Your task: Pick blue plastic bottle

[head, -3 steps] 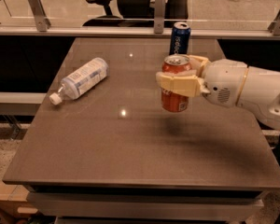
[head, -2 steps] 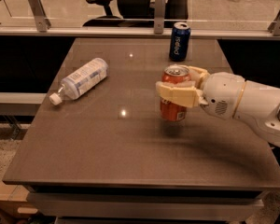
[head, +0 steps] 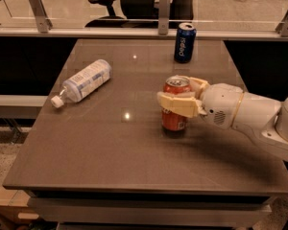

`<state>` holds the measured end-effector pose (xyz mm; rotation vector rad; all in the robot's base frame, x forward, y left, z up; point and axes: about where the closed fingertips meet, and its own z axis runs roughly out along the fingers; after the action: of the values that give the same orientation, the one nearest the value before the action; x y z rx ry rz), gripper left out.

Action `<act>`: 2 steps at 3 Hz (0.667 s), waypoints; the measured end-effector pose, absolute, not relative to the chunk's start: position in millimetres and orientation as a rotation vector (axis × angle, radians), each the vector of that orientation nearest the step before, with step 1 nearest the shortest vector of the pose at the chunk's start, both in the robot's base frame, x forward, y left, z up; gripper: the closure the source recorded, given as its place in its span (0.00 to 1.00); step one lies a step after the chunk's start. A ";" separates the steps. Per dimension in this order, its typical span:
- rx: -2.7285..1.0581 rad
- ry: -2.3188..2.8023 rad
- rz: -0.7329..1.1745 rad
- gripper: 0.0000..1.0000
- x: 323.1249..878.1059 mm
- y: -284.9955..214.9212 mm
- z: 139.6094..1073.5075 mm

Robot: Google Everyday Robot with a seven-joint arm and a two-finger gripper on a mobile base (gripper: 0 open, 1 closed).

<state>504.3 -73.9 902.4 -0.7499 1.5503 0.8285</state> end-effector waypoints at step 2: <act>-0.757 1.553 0.778 1.00 513.5 -62.5 889.4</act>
Offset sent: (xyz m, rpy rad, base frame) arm 0.0125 0.0211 -0.0303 -0.0715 -0.0568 -0.0882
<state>513.5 -62.5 889.4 -0.7574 1.5531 0.7779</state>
